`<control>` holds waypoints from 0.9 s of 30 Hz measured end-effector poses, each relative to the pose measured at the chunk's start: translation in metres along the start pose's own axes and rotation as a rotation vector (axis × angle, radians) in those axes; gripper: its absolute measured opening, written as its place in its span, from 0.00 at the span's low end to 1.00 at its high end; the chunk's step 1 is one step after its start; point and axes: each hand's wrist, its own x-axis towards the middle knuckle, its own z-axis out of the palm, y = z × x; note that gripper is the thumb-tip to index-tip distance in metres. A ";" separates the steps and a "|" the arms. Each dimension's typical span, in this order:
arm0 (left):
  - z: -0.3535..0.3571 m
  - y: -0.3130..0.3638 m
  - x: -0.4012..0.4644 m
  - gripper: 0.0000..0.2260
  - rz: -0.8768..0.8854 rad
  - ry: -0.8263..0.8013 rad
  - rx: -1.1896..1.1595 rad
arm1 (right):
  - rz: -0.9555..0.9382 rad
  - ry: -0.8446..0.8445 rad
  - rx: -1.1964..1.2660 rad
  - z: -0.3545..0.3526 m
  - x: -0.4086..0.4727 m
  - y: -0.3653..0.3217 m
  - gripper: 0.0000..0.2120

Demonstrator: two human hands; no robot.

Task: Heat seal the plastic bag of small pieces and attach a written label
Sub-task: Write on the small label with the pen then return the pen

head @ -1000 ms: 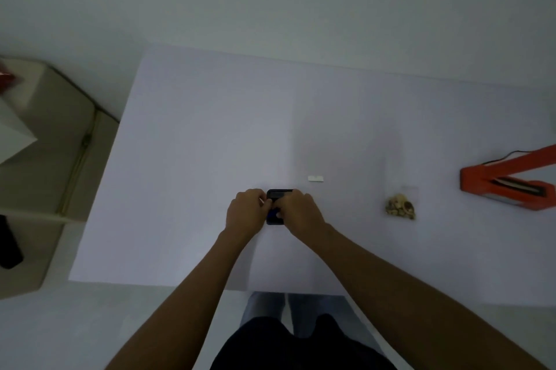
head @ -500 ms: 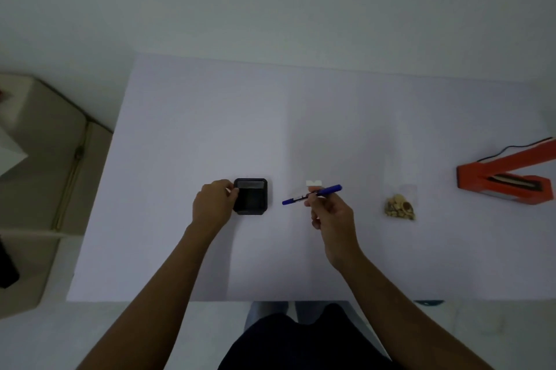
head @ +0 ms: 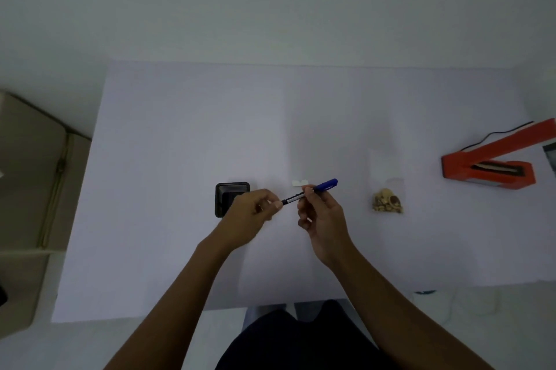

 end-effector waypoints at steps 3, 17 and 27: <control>0.012 0.004 0.001 0.11 0.046 -0.054 0.038 | 0.038 -0.020 0.023 -0.005 0.005 0.000 0.09; 0.040 0.041 0.007 0.21 -0.232 -0.331 -0.485 | 0.107 0.298 0.278 -0.029 0.041 -0.018 0.17; 0.069 -0.048 0.062 0.12 -0.191 0.011 0.547 | -0.008 0.332 -0.182 -0.095 0.083 -0.028 0.21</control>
